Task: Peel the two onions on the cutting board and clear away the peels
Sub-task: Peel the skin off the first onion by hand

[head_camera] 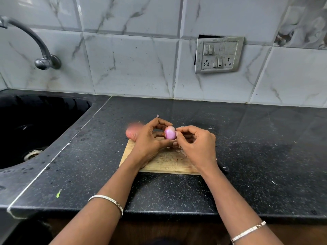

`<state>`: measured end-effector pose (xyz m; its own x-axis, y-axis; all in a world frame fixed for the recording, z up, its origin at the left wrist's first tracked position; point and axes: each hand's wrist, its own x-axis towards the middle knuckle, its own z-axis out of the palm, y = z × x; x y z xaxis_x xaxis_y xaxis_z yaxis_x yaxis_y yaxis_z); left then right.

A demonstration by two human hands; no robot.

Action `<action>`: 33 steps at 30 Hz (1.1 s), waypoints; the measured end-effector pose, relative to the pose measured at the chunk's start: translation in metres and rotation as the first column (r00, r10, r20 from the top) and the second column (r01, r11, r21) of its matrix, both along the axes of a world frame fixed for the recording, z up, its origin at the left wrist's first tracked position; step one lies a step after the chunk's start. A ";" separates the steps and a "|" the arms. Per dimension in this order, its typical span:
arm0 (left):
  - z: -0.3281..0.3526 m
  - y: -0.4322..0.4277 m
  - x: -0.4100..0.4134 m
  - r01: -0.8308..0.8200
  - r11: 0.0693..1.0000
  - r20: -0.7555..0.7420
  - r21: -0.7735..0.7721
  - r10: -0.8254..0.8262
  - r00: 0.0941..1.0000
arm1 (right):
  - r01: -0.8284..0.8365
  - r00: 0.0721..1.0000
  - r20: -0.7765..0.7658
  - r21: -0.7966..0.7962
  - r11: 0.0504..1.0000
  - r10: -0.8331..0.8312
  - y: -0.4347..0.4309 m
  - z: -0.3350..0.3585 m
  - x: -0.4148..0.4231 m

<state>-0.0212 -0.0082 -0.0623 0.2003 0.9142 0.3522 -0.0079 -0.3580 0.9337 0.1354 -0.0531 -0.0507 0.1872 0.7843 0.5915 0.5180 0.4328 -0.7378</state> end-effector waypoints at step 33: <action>-0.002 0.003 0.000 -0.069 0.972 -0.161 0.226 0.107 0.981 | 0.038 0.999 0.033 0.051 0.998 -0.040 0.002 -0.002 0.002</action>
<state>-0.0208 -0.0049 -0.0638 0.1969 0.8359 0.5123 0.1860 -0.5449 0.8176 0.1371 -0.0508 -0.0529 0.1962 0.7456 0.6369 0.5595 0.4483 -0.6971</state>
